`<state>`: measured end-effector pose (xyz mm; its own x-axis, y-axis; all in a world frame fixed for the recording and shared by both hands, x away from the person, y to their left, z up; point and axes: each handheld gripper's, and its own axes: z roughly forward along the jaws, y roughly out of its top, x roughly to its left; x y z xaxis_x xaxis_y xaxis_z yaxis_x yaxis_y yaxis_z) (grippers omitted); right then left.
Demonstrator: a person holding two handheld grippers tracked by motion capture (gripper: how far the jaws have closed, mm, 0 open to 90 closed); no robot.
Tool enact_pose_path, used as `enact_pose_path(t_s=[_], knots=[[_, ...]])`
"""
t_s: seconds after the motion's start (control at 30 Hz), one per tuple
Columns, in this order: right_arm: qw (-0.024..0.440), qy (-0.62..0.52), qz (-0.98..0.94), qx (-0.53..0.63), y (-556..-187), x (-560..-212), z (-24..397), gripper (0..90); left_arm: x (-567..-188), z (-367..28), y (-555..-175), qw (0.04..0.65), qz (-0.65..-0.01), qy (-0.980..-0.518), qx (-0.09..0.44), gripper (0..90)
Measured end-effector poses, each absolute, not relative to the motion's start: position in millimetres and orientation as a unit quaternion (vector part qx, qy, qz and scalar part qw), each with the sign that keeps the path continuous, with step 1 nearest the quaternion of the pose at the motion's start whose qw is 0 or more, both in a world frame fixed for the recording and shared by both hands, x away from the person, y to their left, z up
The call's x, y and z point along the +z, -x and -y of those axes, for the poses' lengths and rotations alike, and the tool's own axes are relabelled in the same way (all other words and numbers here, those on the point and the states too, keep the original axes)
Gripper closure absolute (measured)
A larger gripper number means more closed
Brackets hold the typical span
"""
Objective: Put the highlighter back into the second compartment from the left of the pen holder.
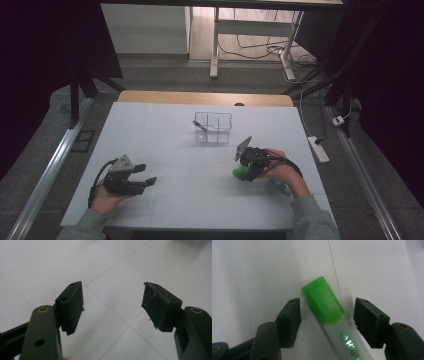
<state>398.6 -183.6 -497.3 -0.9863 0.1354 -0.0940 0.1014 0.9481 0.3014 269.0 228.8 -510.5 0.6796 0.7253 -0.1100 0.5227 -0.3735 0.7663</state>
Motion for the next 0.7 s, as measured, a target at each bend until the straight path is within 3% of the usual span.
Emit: enact_pose_path(t_s=[0.7], knots=[[0.015,-0.002,-0.985,0.169,-407.7,-498.0,187.3,60.3,-511.4,-227.5,-268.2,0.406,-0.381,-0.821,0.127,33.0]])
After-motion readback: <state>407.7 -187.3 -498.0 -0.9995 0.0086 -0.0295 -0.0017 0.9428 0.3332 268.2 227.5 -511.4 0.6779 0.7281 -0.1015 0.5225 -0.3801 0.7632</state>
